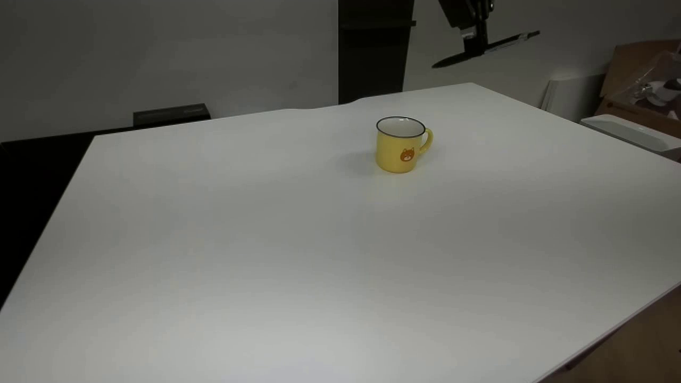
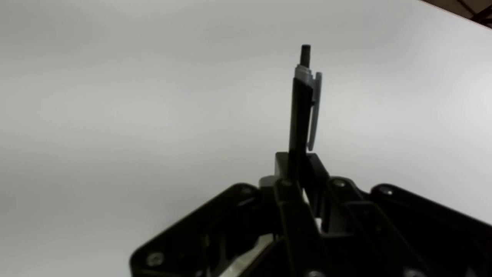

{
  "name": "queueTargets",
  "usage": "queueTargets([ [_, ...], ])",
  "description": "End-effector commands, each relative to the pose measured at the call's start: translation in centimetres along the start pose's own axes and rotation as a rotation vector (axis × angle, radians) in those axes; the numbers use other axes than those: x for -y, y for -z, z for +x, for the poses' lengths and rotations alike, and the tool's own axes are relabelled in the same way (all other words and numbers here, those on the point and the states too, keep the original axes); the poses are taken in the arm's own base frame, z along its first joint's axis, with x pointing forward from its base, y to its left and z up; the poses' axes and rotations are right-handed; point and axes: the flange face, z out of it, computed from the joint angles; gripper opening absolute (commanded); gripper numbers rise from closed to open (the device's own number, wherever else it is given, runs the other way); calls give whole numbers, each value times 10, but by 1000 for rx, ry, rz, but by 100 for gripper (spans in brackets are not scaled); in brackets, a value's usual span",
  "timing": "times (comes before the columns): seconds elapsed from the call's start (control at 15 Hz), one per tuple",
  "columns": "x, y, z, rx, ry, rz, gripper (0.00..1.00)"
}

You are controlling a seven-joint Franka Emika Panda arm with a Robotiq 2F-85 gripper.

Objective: Put the pen in the cup

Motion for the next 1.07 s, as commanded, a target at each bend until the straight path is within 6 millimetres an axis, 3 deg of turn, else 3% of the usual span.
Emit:
queueTargets([
  [0.0, -12, -15, 35, 77, -67, 64, 3],
  [0.33, -19, -38, 70, 113, -89, 128, 3],
  [0.4, -19, -38, 75, 99, -83, 137, 13],
  [0.47, -19, -38, 80, 84, -88, 140, 38],
  [0.6, -16, -32, 85, 48, -79, 155, 41],
  [1.0, 6, -15, 87, -80, -41, 165, 81],
])
